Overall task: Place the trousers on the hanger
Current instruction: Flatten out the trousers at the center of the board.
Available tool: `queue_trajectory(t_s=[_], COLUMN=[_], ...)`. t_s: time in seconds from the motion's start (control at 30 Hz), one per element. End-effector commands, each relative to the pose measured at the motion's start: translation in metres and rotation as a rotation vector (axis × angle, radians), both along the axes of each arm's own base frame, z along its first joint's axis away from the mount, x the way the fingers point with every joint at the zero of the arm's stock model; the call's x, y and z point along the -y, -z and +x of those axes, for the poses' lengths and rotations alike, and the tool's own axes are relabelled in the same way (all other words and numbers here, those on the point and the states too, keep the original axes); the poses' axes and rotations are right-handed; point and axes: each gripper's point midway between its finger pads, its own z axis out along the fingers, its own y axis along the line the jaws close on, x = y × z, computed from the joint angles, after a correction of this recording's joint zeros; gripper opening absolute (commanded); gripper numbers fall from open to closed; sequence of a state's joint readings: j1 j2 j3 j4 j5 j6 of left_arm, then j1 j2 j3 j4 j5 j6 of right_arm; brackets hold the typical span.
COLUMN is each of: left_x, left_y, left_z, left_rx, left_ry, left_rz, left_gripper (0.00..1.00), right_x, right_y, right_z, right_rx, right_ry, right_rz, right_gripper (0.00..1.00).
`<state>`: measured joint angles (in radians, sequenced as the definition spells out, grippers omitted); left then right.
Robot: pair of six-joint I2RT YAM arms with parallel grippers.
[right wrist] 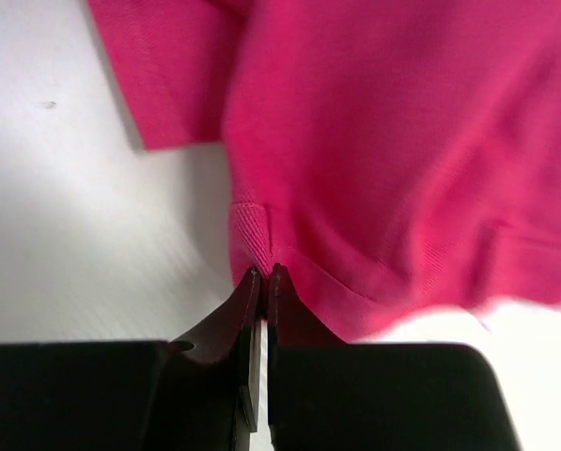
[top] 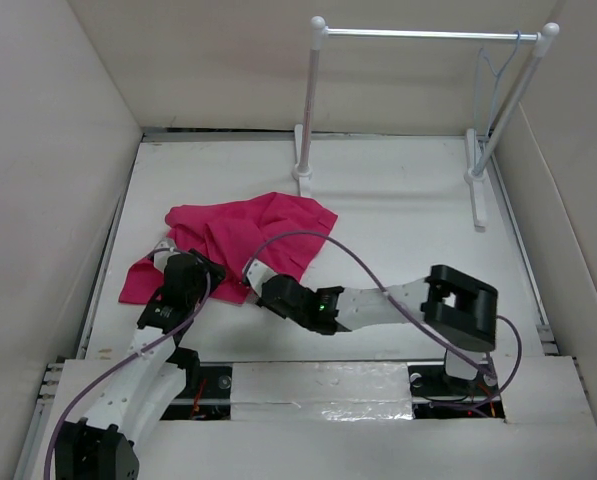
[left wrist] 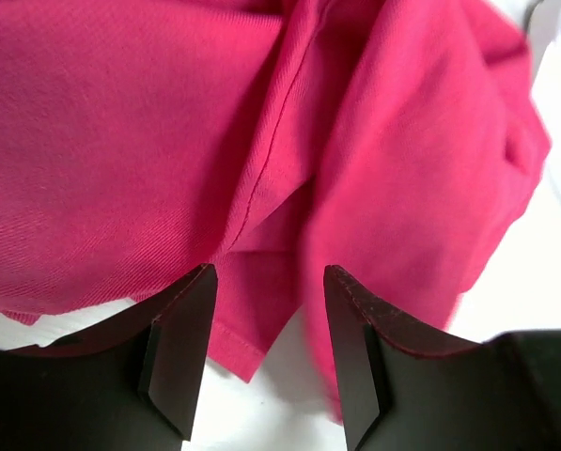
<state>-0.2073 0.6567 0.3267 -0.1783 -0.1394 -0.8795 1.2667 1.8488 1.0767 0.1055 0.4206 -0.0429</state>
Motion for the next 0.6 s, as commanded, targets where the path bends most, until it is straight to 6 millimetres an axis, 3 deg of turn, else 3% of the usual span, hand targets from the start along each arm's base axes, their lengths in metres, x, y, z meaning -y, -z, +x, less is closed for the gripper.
queue_trajectory(t_s=[0.0,0.03,0.13,0.17,0.2,0.23,0.27,0.33,0.37,0.43,0.47,0.5,0.57], left_x=[0.010,0.010,0.018,0.022,0.025,0.032,0.036,0.039,0.039,0.044,0.046,0.047,0.047], left_y=[-0.010,-0.011,-0.027,-0.032,-0.037,-0.037,-0.040,-0.043,-0.051,-0.061,-0.072,-0.078,-0.090], left_z=[0.011,0.012,0.019,0.021,0.022,0.021,0.021,0.021,0.023,0.024,0.026,0.026,0.029], left_rx=[0.058,0.058,0.106,0.122,0.138,0.138,0.148,0.150,0.170,0.190,0.216,0.231,0.255], left_ry=[0.061,0.068,0.121,0.142,0.162,0.192,0.210,0.226,0.236,0.263,0.271,0.278,0.281], left_rz=[-0.012,-0.007,-0.011,-0.014,-0.020,-0.014,-0.013,-0.004,0.008,0.000,-0.007,-0.009,-0.003], left_gripper=[0.47,0.47,0.47,0.45,0.42,0.40,0.37,0.36,0.36,0.37,0.39,0.42,0.43], right_x=[0.023,0.034,0.061,0.070,0.075,0.079,0.080,0.083,0.082,0.083,0.080,0.084,0.087], right_y=[-0.098,-0.129,-0.167,-0.190,-0.199,-0.210,-0.234,-0.251,-0.276,-0.298,-0.313,-0.341,-0.370], right_z=[0.016,0.015,0.015,0.013,0.012,0.012,0.011,0.011,0.011,0.010,0.002,-0.002,-0.013], right_rx=[0.139,0.165,0.209,0.235,0.247,0.253,0.265,0.269,0.286,0.293,0.301,0.320,0.345], right_ry=[0.133,0.140,0.172,0.166,0.163,0.164,0.166,0.164,0.163,0.151,0.128,0.128,0.108], right_rz=[0.165,0.211,0.203,0.231,0.232,0.242,0.279,0.278,0.314,0.336,0.359,0.409,0.447], right_gripper=[0.00,0.00,0.00,0.00,0.00,0.00,0.00,0.00,0.00,0.00,0.00,0.00,0.00])
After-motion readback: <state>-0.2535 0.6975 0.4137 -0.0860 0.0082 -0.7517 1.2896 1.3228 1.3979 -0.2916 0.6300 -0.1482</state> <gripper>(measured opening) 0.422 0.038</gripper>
